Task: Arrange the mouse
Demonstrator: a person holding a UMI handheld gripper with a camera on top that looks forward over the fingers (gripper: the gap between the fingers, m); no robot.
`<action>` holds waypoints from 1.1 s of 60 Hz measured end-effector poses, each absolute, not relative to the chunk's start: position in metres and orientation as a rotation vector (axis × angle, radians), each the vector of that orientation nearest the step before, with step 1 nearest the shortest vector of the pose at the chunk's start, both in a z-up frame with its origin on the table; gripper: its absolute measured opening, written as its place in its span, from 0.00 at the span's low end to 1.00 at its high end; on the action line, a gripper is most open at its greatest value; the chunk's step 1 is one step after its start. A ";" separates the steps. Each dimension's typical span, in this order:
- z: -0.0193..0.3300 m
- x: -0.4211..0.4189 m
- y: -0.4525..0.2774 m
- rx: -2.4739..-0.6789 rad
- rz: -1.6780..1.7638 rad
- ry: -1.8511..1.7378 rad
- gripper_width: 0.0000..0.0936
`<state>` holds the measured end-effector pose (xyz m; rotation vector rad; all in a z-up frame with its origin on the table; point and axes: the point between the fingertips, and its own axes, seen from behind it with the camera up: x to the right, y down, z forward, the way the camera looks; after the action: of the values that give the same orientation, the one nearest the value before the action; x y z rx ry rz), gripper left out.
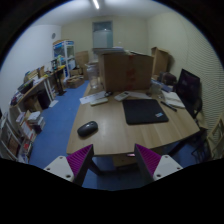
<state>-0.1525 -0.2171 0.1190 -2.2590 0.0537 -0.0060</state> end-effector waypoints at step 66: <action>-0.016 -0.296 -0.013 -2.208 0.065 -0.134 0.81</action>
<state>-0.2961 -0.0134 -0.0157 -2.2077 -0.1339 0.0655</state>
